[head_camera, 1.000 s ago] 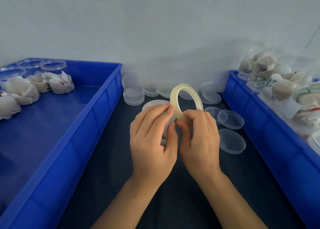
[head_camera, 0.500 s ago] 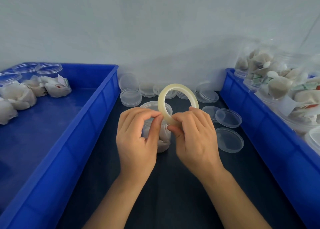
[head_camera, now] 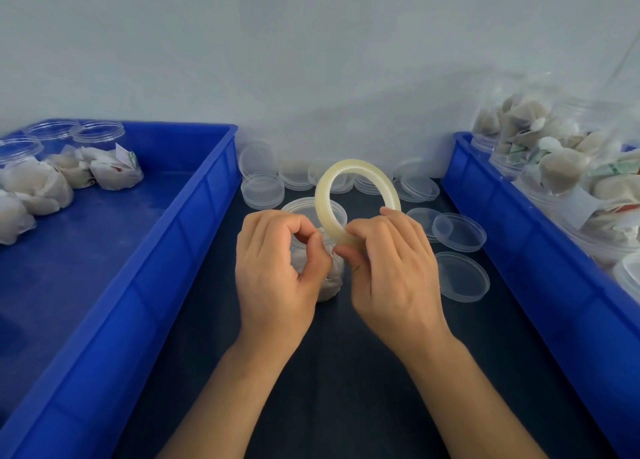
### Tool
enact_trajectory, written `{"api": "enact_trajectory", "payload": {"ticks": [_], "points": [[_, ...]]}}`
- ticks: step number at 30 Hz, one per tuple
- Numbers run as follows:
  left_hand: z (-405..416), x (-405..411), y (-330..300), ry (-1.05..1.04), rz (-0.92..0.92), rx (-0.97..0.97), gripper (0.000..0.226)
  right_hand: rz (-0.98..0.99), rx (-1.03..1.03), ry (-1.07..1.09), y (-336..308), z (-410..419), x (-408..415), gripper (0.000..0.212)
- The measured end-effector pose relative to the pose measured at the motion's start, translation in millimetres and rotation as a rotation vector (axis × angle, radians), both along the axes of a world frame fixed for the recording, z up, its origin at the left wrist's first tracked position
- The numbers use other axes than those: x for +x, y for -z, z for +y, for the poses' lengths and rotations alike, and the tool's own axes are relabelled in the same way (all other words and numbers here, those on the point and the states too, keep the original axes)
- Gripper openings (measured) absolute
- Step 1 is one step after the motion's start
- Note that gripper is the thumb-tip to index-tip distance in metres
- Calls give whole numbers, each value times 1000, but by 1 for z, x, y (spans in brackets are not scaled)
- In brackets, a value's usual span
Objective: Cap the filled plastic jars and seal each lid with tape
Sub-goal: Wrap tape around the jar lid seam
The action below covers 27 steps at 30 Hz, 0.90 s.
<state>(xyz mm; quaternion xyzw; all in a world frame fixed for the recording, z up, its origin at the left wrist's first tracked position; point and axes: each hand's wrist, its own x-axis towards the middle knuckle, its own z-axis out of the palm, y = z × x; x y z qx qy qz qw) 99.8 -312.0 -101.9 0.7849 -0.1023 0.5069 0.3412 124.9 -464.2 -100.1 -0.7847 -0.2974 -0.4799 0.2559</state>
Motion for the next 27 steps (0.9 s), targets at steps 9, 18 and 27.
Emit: {"api": "enact_trajectory", "payload": {"ticks": [9, 18, 27], "points": [[-4, -3, -2, 20, -59, 3, 28, 34, 38, 14, -3, 2, -4, 21], [-9, -4, 7, 18, -105, 34, 22, 79, 74, 60, 0, 6, -6, 22], [1, -4, -2, 35, -65, -66, 17, 33, -24, 10, -1, 0, -2, 22]]}}
